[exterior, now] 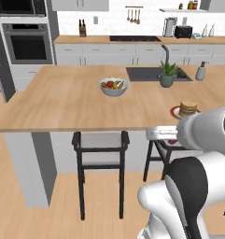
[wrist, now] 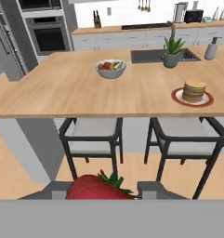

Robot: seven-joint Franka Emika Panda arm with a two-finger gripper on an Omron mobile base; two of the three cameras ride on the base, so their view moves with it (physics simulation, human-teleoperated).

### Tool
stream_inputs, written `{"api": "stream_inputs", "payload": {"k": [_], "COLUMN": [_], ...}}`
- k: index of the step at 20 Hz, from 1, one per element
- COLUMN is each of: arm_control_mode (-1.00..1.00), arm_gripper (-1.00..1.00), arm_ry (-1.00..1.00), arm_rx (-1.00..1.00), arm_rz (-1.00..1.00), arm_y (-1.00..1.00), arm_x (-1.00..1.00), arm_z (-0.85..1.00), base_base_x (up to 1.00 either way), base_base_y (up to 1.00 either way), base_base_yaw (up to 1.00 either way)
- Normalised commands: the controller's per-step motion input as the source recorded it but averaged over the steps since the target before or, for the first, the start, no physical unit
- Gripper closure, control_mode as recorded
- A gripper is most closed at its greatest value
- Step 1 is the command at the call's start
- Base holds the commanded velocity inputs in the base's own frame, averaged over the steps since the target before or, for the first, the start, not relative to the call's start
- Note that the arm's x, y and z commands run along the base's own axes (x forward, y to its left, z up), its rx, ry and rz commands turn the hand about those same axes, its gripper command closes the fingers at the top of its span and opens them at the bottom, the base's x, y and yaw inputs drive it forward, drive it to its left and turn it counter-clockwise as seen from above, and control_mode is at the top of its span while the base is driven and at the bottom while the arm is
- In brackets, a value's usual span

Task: Take the strawberry from the fridge and place it on top of the pancake, located on the dining counter.

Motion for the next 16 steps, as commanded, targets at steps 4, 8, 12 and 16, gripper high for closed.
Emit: {"api": "stream_inputs", "payload": {"k": [4,8,12,16], "arm_control_mode": [1.00,1.00,1.00,1.00], "arm_gripper": [1.00,1.00,1.00,1.00], "arm_ry": [0.00,0.00,0.00,0.00], "arm_rx": [0.00,0.00,0.00,0.00], "arm_rz": [0.00,0.00,0.00,0.00], "arm_y": [0.00,0.00,0.00,0.00], "arm_x": [0.00,0.00,0.00,0.00], "arm_z": [0.00,0.00,0.00,0.00], "base_base_x": [0.33,0.43,0.29,0.33], "base_base_y": [-0.48,-0.91,-0.76,-0.39], "base_base_yaw": [0.00,0.00,-0.05,-0.22]}}
